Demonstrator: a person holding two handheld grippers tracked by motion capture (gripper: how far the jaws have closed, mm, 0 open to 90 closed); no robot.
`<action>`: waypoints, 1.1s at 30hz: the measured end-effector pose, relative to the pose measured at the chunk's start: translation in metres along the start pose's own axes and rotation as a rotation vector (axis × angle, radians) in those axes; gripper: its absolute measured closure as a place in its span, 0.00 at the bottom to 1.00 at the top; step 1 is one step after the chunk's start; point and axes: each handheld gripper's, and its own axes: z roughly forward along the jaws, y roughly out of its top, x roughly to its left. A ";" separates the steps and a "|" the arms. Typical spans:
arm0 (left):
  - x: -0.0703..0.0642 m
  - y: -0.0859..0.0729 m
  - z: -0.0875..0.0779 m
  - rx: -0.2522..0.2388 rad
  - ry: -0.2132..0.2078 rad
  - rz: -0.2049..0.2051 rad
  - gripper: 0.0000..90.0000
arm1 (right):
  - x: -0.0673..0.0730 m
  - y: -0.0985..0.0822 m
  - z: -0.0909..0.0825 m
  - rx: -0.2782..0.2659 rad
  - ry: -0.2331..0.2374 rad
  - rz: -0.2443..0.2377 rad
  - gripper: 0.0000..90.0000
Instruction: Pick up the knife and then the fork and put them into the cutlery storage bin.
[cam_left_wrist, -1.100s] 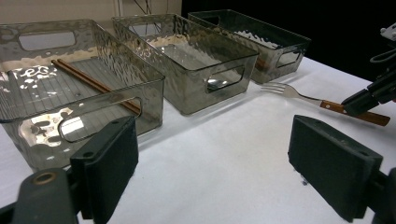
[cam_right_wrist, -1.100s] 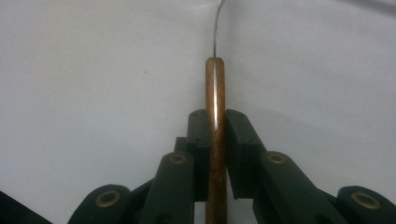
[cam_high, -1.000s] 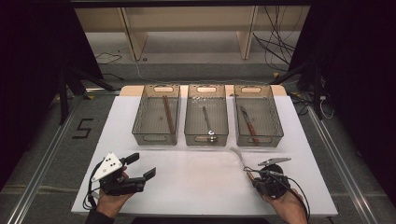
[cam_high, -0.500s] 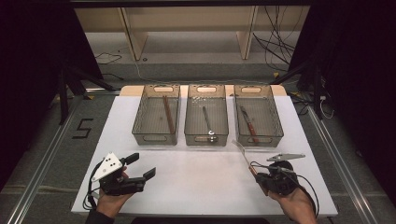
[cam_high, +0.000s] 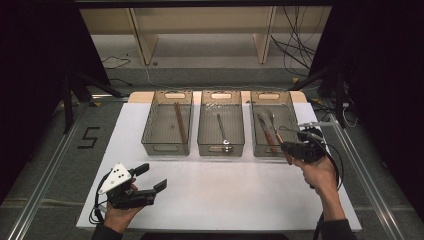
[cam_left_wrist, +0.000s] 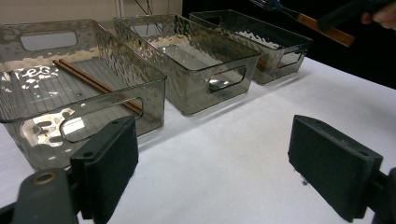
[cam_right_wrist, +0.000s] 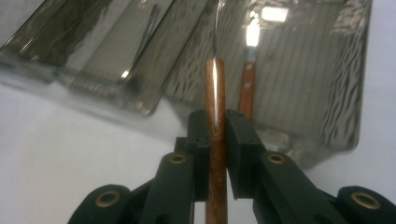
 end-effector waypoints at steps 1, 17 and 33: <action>0.000 0.000 0.000 -0.002 0.000 0.000 0.17 | -0.002 0.005 0.003 -0.001 -0.002 0.005 0.90; 0.000 0.000 -0.002 -0.011 0.001 -0.002 0.17 | -0.033 0.051 0.053 0.054 -0.068 0.048 0.90; 0.001 0.000 -0.002 -0.010 -0.002 -0.002 0.17 | -0.037 0.057 0.085 0.126 -0.097 0.030 0.90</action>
